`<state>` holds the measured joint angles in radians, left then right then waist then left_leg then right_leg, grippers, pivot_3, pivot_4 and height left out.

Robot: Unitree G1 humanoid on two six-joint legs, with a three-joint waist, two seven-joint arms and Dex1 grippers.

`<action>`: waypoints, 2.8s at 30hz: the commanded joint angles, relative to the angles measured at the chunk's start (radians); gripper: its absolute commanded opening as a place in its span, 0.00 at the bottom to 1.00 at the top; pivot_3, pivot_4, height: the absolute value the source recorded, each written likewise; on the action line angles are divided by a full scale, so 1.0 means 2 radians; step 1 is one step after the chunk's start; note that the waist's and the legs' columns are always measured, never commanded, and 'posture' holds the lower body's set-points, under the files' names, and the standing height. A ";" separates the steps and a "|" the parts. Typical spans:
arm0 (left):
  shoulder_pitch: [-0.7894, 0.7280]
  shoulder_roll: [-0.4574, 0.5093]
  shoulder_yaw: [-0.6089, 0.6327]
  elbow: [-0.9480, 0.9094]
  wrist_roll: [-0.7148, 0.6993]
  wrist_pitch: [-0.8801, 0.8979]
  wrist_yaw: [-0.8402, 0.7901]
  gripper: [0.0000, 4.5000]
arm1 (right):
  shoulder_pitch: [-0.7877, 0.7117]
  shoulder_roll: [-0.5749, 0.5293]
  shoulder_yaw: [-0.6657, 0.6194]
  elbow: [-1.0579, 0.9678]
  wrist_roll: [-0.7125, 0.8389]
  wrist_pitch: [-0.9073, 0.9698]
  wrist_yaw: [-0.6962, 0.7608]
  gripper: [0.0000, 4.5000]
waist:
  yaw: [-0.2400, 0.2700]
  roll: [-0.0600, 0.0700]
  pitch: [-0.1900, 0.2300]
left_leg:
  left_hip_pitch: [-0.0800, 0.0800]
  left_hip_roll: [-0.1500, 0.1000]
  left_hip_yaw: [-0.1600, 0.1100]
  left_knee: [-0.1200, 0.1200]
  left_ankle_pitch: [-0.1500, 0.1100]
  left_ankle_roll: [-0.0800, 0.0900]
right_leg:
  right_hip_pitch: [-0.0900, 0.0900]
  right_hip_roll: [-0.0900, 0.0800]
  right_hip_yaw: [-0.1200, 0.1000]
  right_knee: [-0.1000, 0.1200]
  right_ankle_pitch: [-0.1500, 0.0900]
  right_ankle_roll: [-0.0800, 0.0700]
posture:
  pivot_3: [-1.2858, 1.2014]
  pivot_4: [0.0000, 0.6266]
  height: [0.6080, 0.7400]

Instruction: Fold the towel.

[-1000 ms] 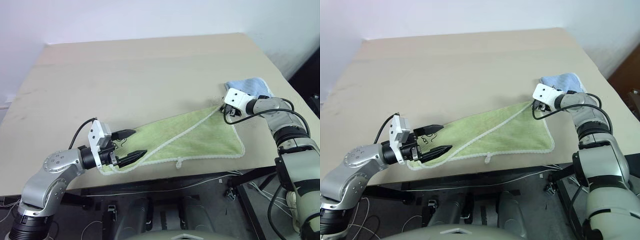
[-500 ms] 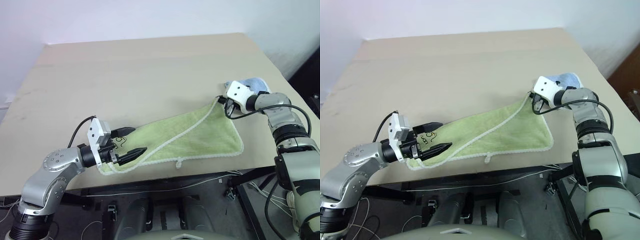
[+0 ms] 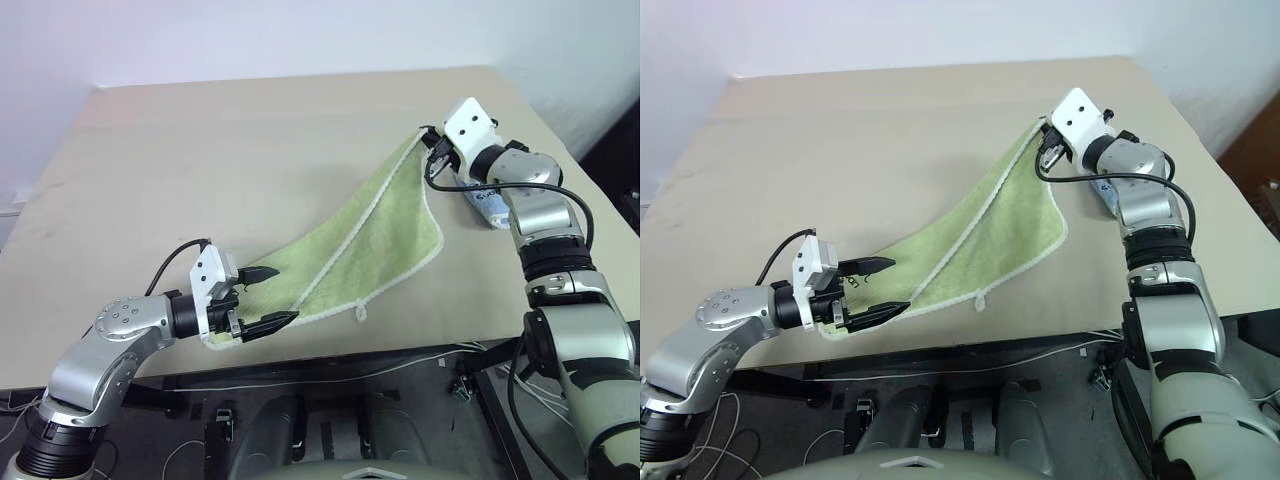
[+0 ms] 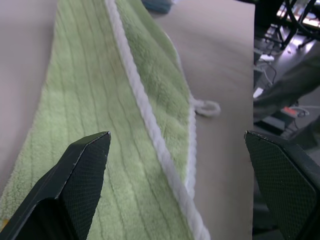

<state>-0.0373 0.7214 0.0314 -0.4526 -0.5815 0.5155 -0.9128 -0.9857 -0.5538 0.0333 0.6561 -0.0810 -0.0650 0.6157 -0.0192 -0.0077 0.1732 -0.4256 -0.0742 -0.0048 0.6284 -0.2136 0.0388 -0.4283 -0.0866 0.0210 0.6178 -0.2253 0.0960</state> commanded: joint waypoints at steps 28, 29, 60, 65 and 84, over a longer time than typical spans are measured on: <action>0.054 0.002 -0.037 0.030 0.155 -0.158 0.003 1.00 | -0.072 0.024 -0.021 -0.160 0.047 0.084 -0.023 0.01 | 0.000 0.001 0.000 | 0.000 0.000 0.000 -0.001 0.000 0.000 | -0.001 0.000 0.000 -0.001 0.000 0.000 | 0.52 0.24 1.00; 0.051 -0.003 -0.038 0.032 0.160 -0.165 0.010 1.00 | -0.071 0.024 -0.021 -0.160 0.047 0.084 -0.023 0.01 | 0.001 0.001 0.000 | 0.000 0.000 0.000 -0.001 0.000 0.000 | -0.001 0.000 0.000 -0.001 0.000 0.000 | 0.52 0.24 1.00; 0.021 -0.021 -0.060 0.069 0.189 -0.211 -0.016 0.36 | -0.056 0.012 -0.022 -0.155 0.037 0.078 -0.033 0.00 | 0.000 0.001 0.000 | 0.000 0.000 0.000 -0.002 0.000 0.000 | -0.001 0.000 0.000 -0.001 0.000 0.000 | 0.52 0.24 1.00; 0.015 -0.030 -0.060 0.071 0.183 -0.205 -0.013 0.01 | -0.056 0.010 -0.023 -0.155 0.038 0.079 -0.034 0.00 | 0.000 0.001 0.000 | 0.000 0.000 0.000 -0.002 0.000 0.000 | -0.001 0.000 0.000 -0.001 0.000 0.000 | 0.52 0.24 1.00; -0.058 0.010 0.159 0.137 -0.076 -0.010 -0.007 0.01 | -0.059 0.005 -0.027 -0.135 0.041 0.069 -0.039 0.00 | 0.002 0.001 0.001 | 0.000 0.000 0.000 -0.001 0.000 0.000 | 0.000 0.000 -0.001 -0.001 0.000 0.000 | 0.52 0.24 1.00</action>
<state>-0.1153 0.7280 0.2764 -0.2062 -0.6959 0.4954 -0.9346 -1.0817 -0.5306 0.0113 0.3987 -0.0065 0.0980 0.5538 -0.0154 -0.0066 0.1744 -0.4262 -0.0742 -0.0056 0.6265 -0.2135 0.0390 -0.4292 -0.0869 0.0190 0.6162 -0.2253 0.0960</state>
